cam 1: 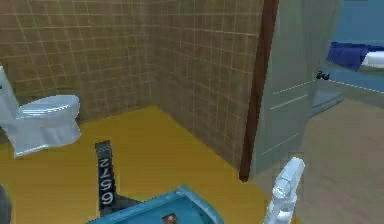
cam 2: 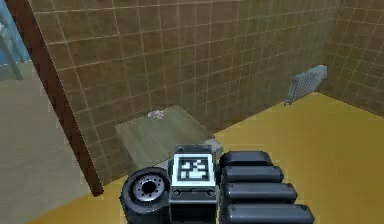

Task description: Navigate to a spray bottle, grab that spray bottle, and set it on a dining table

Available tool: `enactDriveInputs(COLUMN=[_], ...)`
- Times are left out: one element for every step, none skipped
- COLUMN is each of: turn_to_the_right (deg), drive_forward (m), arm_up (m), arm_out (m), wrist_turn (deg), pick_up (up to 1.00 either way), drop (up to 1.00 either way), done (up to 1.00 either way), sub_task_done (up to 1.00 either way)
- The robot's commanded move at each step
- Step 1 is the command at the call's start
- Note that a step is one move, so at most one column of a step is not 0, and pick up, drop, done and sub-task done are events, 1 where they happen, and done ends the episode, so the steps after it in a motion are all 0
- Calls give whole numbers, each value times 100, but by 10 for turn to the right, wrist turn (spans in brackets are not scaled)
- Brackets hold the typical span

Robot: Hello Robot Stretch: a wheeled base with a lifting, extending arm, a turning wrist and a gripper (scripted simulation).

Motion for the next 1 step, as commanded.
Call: enactDriveInputs(turn_to_the_right=[450], drive_forward=[0], arm_up=[0], arm_out=[0], wrist_turn=[0], pick_up=[0], drop=[0], done=[0], sub_task_done=[0])
